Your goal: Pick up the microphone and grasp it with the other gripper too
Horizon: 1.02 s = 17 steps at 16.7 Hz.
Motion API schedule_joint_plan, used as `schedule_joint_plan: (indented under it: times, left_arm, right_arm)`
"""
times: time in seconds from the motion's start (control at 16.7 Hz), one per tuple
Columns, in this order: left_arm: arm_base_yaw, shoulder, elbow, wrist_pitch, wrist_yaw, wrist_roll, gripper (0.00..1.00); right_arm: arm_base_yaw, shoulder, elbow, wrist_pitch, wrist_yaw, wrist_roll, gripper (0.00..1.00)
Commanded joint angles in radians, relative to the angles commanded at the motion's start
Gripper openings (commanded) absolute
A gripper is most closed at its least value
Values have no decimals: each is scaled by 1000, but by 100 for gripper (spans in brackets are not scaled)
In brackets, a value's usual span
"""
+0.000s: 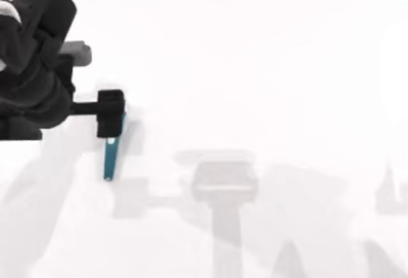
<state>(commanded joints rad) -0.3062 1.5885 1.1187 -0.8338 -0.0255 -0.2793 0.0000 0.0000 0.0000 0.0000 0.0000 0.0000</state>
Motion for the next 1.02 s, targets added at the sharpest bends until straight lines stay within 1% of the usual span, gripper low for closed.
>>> schedule_joint_plan:
  times: [0.18, 0.3, 0.66, 0.84, 1.02]
  left_arm:
    - [-32, 163, 124, -81, -2, -30, 100]
    - [-45, 226, 175, -112, -3, -42, 100]
    - [-45, 245, 192, -121, -3, -45, 100]
    - [-45, 269, 172, -82, -3, -42, 100]
    - [-44, 338, 120, 47, -2, -39, 100]
  right_arm:
    - [0, 0, 0, 0, 0, 0, 100]
    - [0, 0, 0, 0, 0, 0, 100]
    - [0, 0, 0, 0, 0, 0, 100]
    - [0, 0, 0, 0, 0, 0, 100]
    - [0, 0, 0, 0, 0, 0, 100]
